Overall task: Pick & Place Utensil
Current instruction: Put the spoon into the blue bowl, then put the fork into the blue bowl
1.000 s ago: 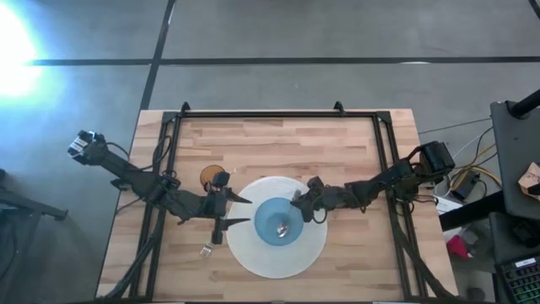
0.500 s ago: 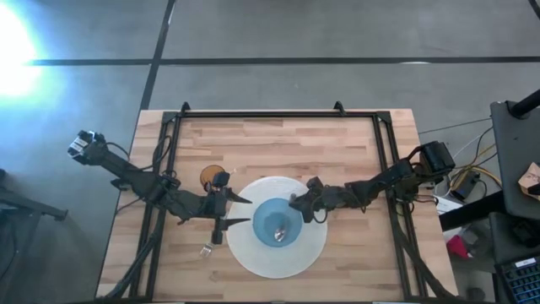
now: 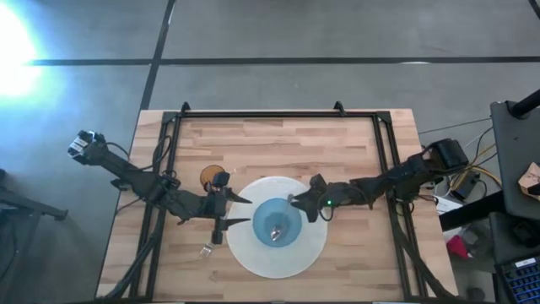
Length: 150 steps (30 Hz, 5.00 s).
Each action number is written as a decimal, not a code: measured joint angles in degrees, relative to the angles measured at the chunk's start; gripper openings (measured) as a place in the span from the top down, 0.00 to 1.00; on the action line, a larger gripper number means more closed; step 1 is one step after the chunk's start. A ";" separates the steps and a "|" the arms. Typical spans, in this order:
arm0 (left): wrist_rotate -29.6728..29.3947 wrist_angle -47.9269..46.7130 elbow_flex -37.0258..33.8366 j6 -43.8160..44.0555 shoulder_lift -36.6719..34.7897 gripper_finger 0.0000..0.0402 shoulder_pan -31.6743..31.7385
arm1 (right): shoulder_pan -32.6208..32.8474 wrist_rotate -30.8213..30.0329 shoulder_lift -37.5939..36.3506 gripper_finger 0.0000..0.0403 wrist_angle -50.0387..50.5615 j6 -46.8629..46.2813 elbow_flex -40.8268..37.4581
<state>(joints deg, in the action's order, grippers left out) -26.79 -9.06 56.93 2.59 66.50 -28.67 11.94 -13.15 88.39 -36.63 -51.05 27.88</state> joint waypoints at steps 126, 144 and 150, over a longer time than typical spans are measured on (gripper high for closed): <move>13.14 -23.49 -2.38 70.85 6.23 0.48 -21.32 | -0.35 -8.12 -39.53 0.64 29.84 27.85 -0.04; 5.53 -49.89 2.91 92.49 8.87 0.48 -16.61 | -0.35 -9.52 -39.53 0.65 29.51 26.58 -0.04; 8.38 -49.92 2.69 93.94 12.94 0.48 -14.58 | -0.35 -9.51 -39.53 0.66 29.50 27.97 -0.04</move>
<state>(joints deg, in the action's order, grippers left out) -18.41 -58.98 59.61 96.53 79.44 -43.24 11.60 -22.65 48.86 -7.13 -23.08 27.83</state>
